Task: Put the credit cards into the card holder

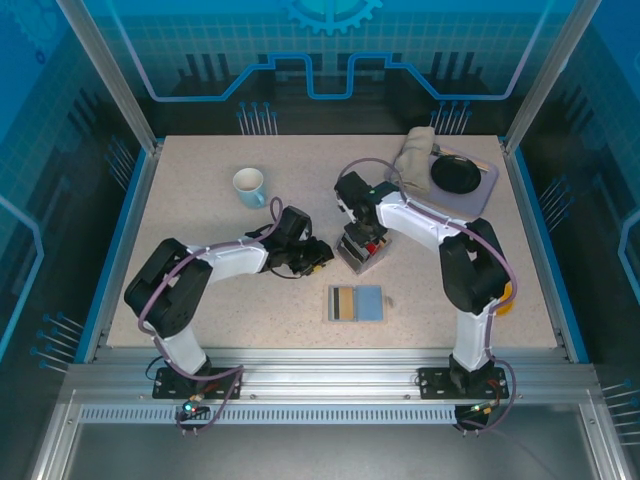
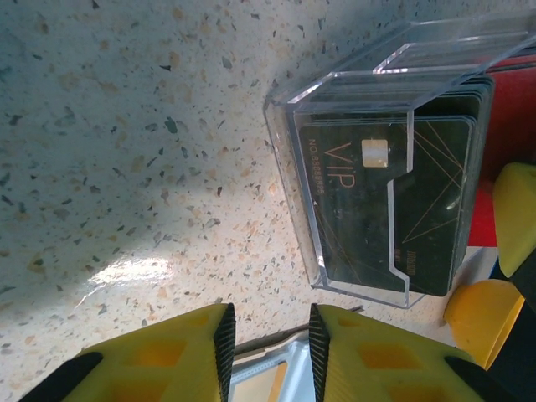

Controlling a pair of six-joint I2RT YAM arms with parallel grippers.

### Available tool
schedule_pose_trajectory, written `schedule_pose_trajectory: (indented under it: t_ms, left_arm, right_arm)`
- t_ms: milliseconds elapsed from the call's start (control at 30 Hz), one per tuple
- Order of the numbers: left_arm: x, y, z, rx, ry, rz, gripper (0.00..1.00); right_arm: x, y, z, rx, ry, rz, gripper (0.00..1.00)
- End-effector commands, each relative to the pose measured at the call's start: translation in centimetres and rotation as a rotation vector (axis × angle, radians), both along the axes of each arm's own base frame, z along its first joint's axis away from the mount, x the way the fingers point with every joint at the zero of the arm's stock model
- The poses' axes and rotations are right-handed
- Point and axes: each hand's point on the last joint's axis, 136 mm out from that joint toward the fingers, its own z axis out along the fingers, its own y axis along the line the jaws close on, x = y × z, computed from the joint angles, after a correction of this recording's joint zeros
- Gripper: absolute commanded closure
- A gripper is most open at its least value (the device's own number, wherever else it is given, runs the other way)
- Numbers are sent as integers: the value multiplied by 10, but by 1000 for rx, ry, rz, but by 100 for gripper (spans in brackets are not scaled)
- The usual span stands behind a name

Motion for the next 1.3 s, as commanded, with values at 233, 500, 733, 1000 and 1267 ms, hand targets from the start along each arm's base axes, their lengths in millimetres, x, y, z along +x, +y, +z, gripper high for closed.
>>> schedule_pose_trajectory:
  t_ms: [233, 500, 733, 1000, 1267]
  left_arm:
    - [4, -3, 0, -28, 15, 2, 67]
    - [3, -4, 1, -30, 14, -1, 67]
    - [4, -3, 0, -30, 16, 2, 67]
    - [3, -4, 0, -32, 16, 0, 67]
    - [3, -3, 0, -31, 18, 0, 67]
  right_arm:
    - [6, -5, 0, -157, -58, 37, 71]
    - [11, -10, 18, -172, -120, 27, 75]
    - [10, -13, 18, -180, -124, 20, 79]
    - [9, -13, 24, -174, -135, 19, 88]
    - [9, -14, 31, -161, -145, 16, 95]
